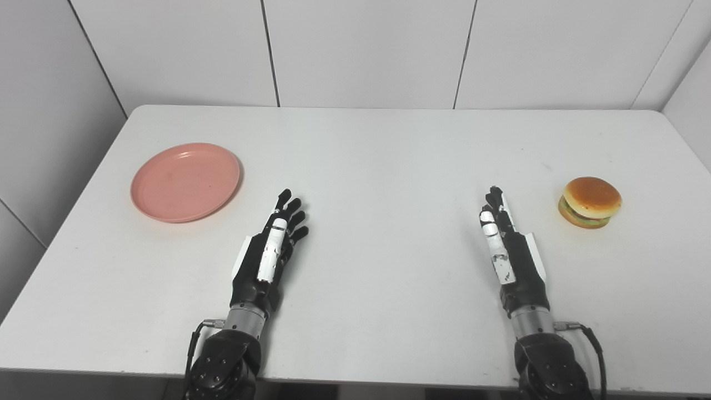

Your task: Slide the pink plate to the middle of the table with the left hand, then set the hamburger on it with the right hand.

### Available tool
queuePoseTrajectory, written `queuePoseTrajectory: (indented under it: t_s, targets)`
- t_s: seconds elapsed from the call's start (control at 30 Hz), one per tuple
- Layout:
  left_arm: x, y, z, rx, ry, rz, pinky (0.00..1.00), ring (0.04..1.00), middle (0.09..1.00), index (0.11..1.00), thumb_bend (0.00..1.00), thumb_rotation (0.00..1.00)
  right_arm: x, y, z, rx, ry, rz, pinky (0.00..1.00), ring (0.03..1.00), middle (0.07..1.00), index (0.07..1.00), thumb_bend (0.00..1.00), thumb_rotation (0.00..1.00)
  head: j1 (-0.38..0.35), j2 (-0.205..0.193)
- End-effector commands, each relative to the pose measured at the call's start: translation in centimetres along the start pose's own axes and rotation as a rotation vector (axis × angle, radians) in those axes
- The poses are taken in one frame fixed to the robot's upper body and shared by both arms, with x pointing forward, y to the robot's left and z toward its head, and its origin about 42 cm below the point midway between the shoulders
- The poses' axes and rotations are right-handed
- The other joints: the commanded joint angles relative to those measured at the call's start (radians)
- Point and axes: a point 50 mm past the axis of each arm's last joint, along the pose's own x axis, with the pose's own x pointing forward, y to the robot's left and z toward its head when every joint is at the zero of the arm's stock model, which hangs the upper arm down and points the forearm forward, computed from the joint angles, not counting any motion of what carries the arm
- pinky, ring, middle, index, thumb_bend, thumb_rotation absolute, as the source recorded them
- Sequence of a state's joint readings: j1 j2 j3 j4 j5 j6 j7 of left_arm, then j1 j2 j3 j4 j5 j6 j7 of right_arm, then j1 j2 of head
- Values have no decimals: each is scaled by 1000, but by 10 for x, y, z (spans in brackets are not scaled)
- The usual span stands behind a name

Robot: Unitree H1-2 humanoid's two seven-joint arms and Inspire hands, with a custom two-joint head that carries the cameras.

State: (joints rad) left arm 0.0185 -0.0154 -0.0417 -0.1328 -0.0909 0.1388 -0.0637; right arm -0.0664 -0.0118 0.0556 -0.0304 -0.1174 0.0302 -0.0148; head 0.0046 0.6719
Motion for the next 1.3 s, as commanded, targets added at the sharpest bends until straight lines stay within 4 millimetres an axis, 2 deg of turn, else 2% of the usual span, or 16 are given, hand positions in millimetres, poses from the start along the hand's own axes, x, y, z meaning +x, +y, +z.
queuePoseTrajectory:
  t_s: [0.0,0.53,1.27]
  targets:
    - [3,-2,9,10,-39,-13,968,955,968,966,329,987,2,0,0,3,-7,7,973,978,989,1000,364,991,2,-1]
    - [4,-3,9,9,-38,-15,963,957,969,968,333,990,3,0,-2,27,-7,9,983,978,993,1000,334,998,3,-4]
    - [4,-4,9,9,-39,-16,971,959,972,969,325,1000,2,0,-1,7,-2,5,980,976,989,1000,350,979,7,-6]
